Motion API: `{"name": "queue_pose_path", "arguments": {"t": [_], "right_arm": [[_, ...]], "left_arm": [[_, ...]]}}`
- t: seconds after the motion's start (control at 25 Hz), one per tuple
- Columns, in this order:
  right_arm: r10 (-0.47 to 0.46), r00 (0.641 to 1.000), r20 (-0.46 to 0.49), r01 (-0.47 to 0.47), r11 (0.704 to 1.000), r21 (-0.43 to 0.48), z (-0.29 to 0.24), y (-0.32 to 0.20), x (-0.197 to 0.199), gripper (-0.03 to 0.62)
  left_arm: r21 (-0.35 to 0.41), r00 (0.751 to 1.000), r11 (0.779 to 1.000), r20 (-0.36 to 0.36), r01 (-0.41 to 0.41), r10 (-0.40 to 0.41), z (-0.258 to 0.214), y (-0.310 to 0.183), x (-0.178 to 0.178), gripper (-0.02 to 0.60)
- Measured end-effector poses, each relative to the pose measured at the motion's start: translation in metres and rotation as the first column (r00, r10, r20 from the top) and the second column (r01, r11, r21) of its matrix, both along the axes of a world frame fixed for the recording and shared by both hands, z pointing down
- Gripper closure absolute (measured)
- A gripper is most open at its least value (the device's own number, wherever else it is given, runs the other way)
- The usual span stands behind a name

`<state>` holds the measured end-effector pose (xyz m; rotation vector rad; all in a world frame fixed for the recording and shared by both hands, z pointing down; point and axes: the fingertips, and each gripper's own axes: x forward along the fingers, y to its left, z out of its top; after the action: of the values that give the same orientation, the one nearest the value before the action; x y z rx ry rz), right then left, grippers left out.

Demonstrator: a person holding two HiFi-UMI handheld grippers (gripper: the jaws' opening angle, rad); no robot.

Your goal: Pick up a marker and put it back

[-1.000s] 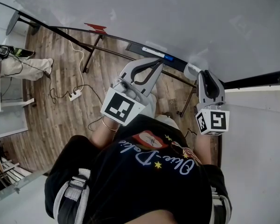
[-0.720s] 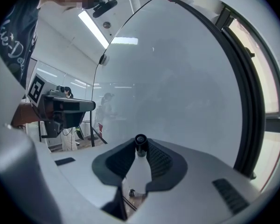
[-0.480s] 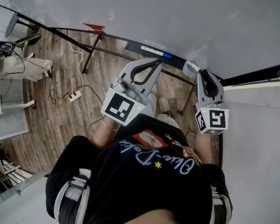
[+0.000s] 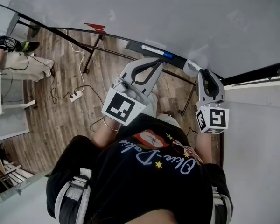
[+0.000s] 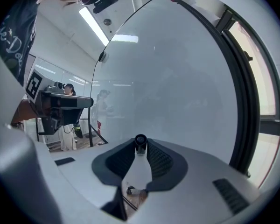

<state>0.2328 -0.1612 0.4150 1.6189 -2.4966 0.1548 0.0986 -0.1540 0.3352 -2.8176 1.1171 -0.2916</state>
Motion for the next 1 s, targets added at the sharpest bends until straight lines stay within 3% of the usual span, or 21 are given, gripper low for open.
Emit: {"name": "queue_pose_path", "arguments": {"t": [0.44,0.8,1.0], "right_arm": [[-0.004,1.000,0.020,0.003,1.000,0.026,-0.016,0.005,0.000,0.510],[-0.002,0.999,0.035,-0.002,0.994,0.108,-0.047,0.012,0.007,0.510],[-0.001,0.999,0.042,-0.005,0.992,0.129,-0.058,0.019,0.010,0.536]], "left_arm": [[0.003,1.000,1.000,-0.007,-0.003,0.003,-0.002,0.004,0.001,0.578],[0.004,1.000,1.000,-0.022,-0.015,0.015,-0.003,0.009,0.005,0.578],[-0.003,1.000,1.000,-0.021,-0.021,0.021,-0.002,0.012,0.008,0.578]]}}
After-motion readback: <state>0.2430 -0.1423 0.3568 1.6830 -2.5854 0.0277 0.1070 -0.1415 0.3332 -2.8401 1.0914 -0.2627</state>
